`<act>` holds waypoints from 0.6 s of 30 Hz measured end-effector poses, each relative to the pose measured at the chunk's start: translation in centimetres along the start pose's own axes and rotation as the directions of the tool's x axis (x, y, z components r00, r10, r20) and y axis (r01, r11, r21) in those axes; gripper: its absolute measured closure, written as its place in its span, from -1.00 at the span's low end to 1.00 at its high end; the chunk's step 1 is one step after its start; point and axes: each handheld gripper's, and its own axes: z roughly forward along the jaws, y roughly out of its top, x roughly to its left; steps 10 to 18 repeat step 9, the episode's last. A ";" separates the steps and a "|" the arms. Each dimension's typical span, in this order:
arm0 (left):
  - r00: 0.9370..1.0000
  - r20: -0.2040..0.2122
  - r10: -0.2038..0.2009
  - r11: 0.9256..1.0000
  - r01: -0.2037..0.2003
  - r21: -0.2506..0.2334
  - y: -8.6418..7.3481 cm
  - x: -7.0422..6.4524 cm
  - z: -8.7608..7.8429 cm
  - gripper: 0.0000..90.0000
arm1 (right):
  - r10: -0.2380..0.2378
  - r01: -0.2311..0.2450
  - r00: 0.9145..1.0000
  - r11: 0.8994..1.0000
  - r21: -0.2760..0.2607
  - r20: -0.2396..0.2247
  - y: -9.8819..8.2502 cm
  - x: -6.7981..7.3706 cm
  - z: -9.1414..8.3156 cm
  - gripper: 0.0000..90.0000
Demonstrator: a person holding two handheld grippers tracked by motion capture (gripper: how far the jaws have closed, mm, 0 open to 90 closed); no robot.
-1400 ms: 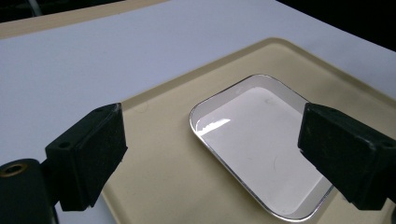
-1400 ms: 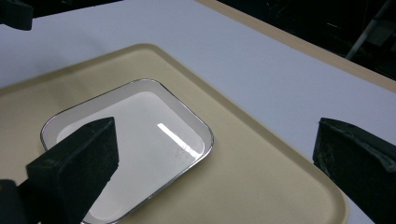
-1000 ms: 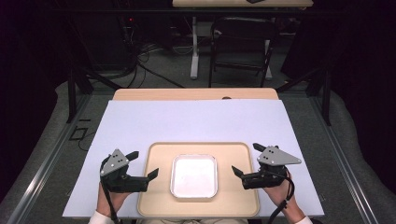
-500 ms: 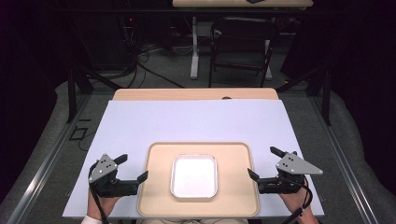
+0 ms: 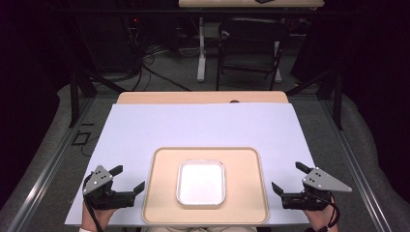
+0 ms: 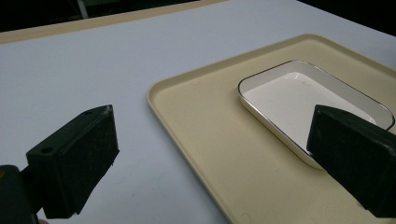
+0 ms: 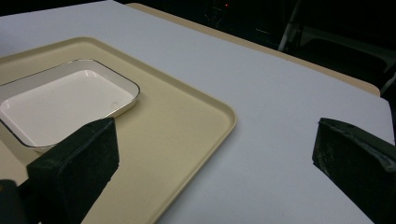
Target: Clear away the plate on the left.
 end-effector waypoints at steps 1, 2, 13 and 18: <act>1.000 0.000 -0.004 1.000 0.004 0.001 0.0 0.0 0.0 -0.97 | 0.004 -0.004 1.000 1.000 0.002 0.003 -0.1 -0.1 -0.1 -1.00; 1.000 0.000 -0.005 1.000 0.005 0.004 0.0 0.1 0.0 -0.97 | 0.005 -0.005 1.000 1.000 0.007 0.005 -0.2 -0.1 -0.1 -1.00; 1.000 -0.002 0.010 1.000 -0.010 0.018 0.0 0.0 0.3 -0.98 | 0.032 -0.036 0.998 0.997 0.073 0.055 -0.4 -0.2 0.7 -1.00; 1.000 -0.002 0.010 1.000 -0.010 0.018 0.0 0.0 0.3 -0.98 | 0.032 -0.036 0.998 0.997 0.073 0.055 -0.4 -0.2 0.7 -1.00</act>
